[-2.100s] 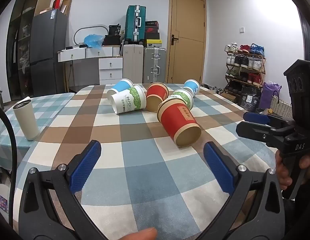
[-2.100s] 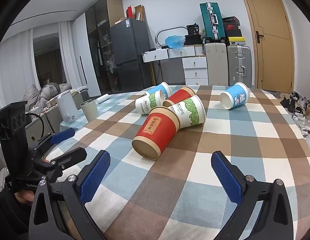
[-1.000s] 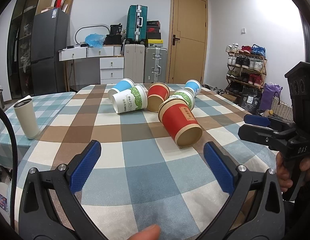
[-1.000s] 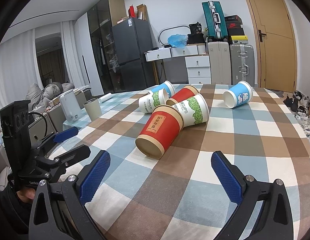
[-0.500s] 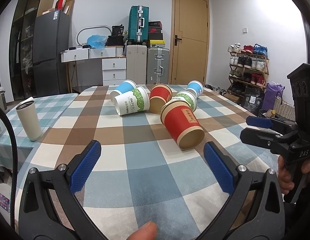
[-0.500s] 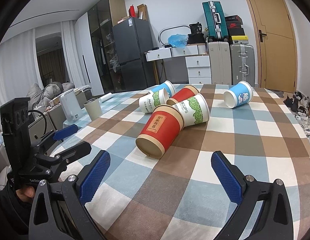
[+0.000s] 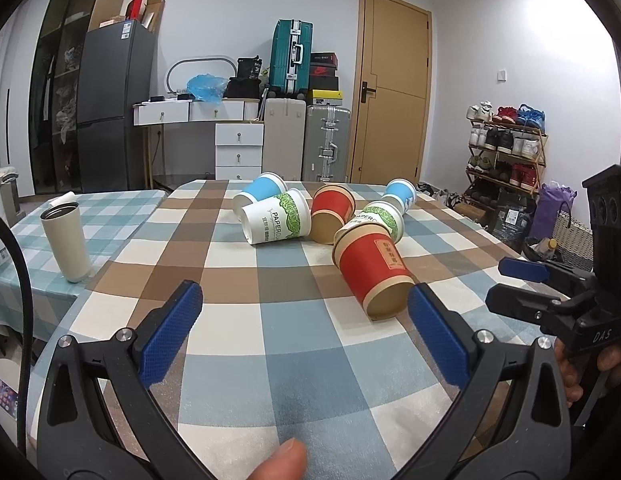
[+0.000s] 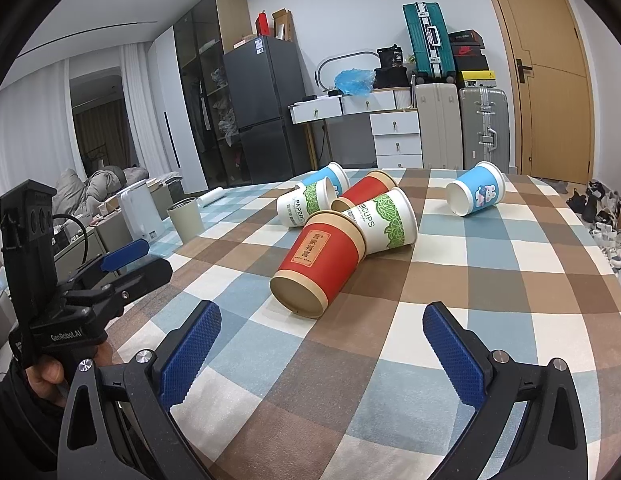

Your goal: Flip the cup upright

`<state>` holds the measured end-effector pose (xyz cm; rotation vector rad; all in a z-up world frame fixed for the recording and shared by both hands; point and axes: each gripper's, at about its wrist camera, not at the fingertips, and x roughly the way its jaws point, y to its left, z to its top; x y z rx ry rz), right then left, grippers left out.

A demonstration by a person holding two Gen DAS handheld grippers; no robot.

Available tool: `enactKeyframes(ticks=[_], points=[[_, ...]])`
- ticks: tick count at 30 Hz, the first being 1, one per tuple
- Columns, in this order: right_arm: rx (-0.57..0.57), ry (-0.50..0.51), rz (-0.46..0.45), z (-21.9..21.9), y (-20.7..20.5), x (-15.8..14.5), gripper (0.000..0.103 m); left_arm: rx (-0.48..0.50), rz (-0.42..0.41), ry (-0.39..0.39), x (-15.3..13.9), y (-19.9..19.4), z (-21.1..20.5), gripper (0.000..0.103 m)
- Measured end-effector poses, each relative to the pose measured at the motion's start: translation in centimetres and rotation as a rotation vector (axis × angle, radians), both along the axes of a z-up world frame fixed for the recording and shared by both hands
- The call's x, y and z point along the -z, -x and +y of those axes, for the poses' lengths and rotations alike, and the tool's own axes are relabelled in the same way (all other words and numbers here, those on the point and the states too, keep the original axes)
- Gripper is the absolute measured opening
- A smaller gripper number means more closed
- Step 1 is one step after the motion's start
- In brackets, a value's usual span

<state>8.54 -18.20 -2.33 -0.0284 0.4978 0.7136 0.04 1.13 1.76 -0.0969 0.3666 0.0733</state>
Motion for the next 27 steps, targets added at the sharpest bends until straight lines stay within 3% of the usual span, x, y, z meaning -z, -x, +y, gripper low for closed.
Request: enactKeyframes(ticks=[9,27], points=[[-0.001,0.000,0.003,-0.1,0.0,0.0,0.103,0.003,0.009,0.020,-0.7,-0.2,0.2,0.102],[0.096,0.022,0.021,-1.5,-1.8,-0.7,0.103,0.055,0.157,-0.012,-0.1,-4.9,-2.9,0.102]])
